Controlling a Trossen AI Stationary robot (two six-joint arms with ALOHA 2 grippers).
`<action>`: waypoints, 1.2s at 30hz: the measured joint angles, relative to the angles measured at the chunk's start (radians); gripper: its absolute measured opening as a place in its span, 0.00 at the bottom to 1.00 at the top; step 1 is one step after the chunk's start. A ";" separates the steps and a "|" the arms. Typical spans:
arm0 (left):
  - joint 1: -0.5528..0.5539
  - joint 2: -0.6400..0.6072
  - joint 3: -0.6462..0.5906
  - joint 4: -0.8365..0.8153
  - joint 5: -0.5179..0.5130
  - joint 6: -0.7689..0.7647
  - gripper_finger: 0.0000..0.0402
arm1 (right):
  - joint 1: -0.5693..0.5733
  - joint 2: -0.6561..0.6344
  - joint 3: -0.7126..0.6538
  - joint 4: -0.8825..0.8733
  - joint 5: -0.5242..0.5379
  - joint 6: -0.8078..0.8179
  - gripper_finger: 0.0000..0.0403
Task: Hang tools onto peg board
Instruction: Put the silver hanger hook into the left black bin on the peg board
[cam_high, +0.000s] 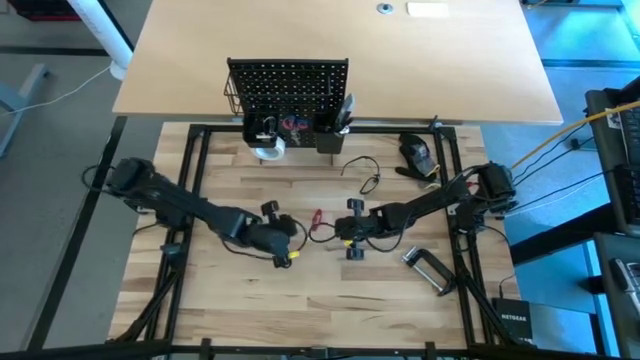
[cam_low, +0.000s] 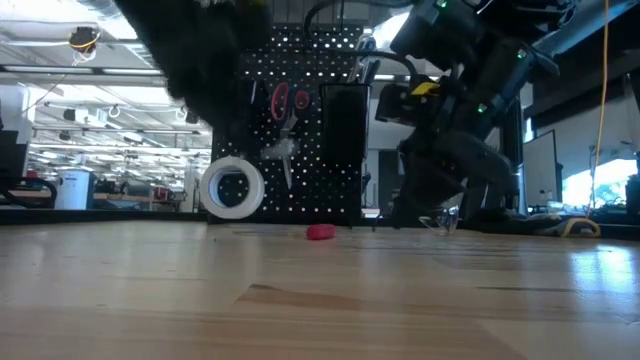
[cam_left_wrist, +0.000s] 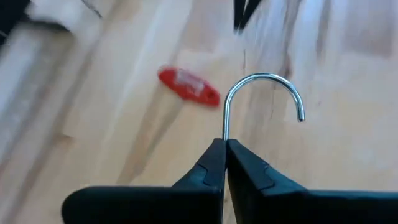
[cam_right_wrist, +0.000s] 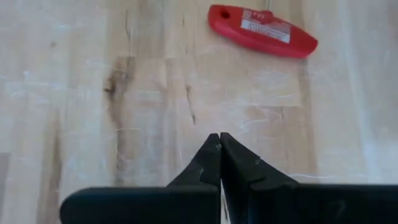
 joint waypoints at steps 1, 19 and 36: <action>-0.005 -0.031 0.001 -0.012 -0.013 0.007 0.00 | 0.000 0.001 0.000 0.003 0.003 0.000 0.01; 0.111 -0.518 0.003 -0.125 -0.314 0.152 0.00 | 0.000 0.001 -0.002 0.074 0.005 0.002 0.01; 0.475 -0.563 0.003 -0.169 -0.352 0.249 0.00 | 0.000 0.001 -0.003 0.074 0.005 0.002 0.01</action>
